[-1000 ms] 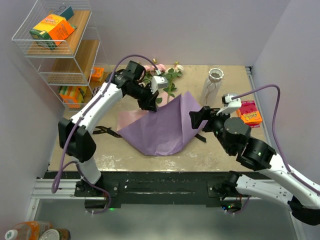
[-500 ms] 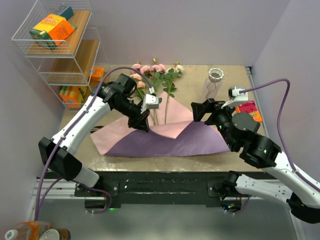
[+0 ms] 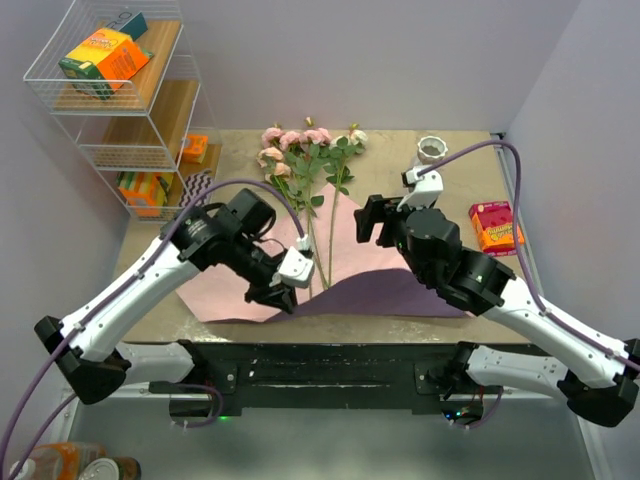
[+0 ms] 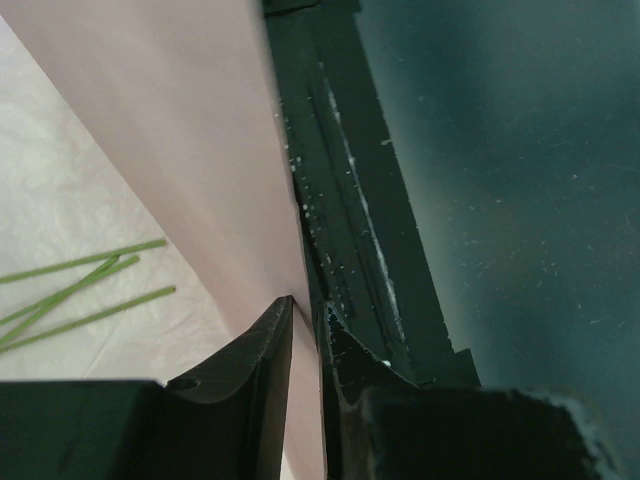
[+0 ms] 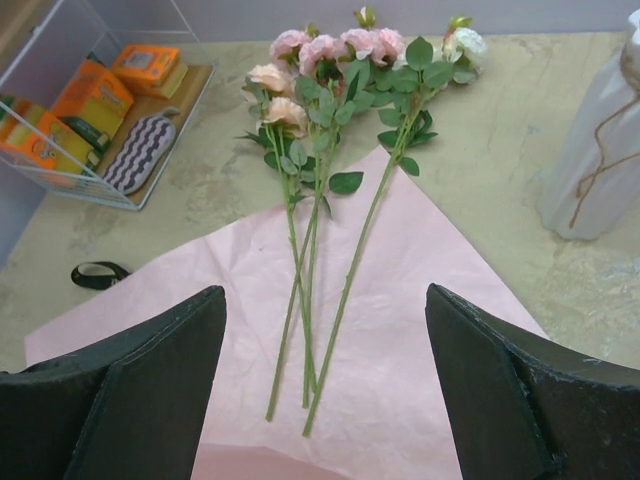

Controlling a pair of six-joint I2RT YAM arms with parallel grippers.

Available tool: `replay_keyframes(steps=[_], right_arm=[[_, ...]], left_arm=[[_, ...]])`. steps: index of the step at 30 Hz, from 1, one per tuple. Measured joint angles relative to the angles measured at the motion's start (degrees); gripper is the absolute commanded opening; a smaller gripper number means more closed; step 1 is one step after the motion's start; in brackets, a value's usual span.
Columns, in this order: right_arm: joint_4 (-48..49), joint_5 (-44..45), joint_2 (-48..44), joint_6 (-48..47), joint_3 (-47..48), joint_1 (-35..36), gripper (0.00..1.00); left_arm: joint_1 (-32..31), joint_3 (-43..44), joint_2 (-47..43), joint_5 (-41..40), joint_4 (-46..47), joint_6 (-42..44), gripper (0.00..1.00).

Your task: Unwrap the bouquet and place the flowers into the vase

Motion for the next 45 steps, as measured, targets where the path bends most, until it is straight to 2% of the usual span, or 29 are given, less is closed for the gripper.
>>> replay_keyframes(steps=[1,2,5,13,15,22,25,28,30,35,39,45], right_arm=[[0.0,-0.2,0.6,0.0,0.0,0.0,0.84],[0.0,-0.5,1.2,-0.1,0.0,0.0,0.84],[0.0,-1.1,2.3,-0.1,0.0,0.0,0.84],[-0.5,-2.7,2.1,0.6,-1.7,0.0,0.84],[-1.3,-2.8,2.1,0.7,-2.2,0.0,0.84],[-4.3,-2.1,3.2,-0.2,0.1,0.0,0.84],[-5.1,-1.5,4.4,-0.9,1.7,0.0,0.84],[-5.8,-0.9,6.8,-1.6,4.5,-0.5,0.84],[-6.2,-1.0,9.1,-1.8,7.0,-1.3,0.83],[-6.4,-5.1,20.2,-1.4,13.1,-6.8,0.77],[-4.6,-8.1,31.4,-1.4,12.9,-9.2,0.75],[0.0,-10.6,44.5,-2.6,12.8,-11.1,0.71]], left_arm=[[-1.6,-1.0,-1.5,0.3,-0.1,0.3,0.28],[-2.5,-1.7,-2.5,0.5,-0.1,0.6,0.36],[-4.1,-4.4,-5.6,0.8,-0.5,1.3,0.41],[-4.2,-5.8,-6.5,-1.7,-1.0,1.6,0.47],[-4.2,-4.4,-6.6,-3.3,-1.2,2.0,0.50],[-4.2,5.6,-7.5,-12.3,-0.3,3.3,0.51],[-3.5,6.3,-8.9,-15.8,1.8,2.8,0.51],[2.5,5.5,-9.1,-16.3,5.6,1.8,0.51],[9.3,4.0,-8.0,-16.2,9.2,-0.6,0.50],[21.9,-0.9,2.3,-15.8,17.0,-7.1,0.47],[26.7,-8.4,11.0,-17.4,21.9,-10.9,0.47],[27.7,-17.1,12.2,-20.8,26.7,-14.0,0.46]])
